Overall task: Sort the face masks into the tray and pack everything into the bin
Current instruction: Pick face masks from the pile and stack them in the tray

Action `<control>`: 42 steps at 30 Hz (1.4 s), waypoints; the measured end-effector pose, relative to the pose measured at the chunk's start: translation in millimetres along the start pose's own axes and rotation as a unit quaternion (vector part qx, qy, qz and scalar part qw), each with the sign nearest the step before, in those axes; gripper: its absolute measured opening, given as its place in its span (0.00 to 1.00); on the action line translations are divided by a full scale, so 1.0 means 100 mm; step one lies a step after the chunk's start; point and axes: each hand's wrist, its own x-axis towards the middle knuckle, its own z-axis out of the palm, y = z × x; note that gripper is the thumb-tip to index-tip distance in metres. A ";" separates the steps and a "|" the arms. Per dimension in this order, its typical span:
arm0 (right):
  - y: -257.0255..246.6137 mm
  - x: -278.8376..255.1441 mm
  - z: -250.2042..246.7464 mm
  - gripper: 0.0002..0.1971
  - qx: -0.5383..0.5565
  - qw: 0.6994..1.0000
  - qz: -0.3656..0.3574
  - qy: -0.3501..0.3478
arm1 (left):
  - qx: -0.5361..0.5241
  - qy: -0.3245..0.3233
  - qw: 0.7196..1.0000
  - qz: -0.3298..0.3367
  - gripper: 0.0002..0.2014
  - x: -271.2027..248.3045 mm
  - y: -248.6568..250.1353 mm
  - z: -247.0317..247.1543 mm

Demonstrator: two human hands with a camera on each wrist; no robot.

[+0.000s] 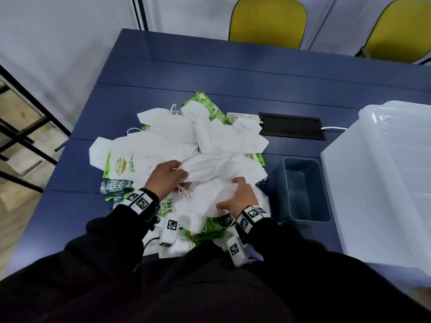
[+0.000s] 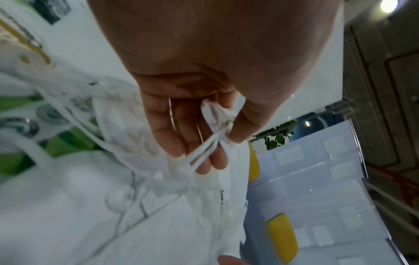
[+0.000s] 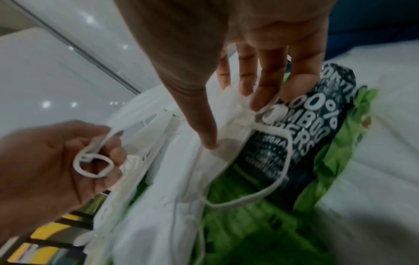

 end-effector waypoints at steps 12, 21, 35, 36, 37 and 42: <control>0.25 0.13 -0.31 0.38 0.104 0.991 0.071 0.046 | -0.134 0.123 0.983 0.013 0.19 -0.09 -0.08 -0.15; -0.03 -0.03 -0.82 0.19 0.371 0.927 0.051 0.013 | 0.127 0.156 0.965 0.171 0.15 -0.31 -0.03 -0.18; -0.61 -0.23 -1.05 0.09 0.384 0.916 -0.098 -0.056 | -0.043 -0.028 0.988 0.143 0.15 -0.27 0.45 0.22; -0.57 -0.19 -1.05 0.08 0.383 0.920 -0.082 -0.035 | -0.037 -0.003 0.988 0.150 0.11 -0.25 0.47 0.15; -0.52 -0.13 -1.07 0.07 0.376 0.924 -0.067 -0.013 | -0.037 0.019 0.988 0.148 0.09 -0.21 0.46 0.07; -0.05 0.29 -1.06 0.09 0.177 0.977 -0.040 0.113 | -0.068 0.104 0.984 0.128 0.06 -0.18 0.32 -0.34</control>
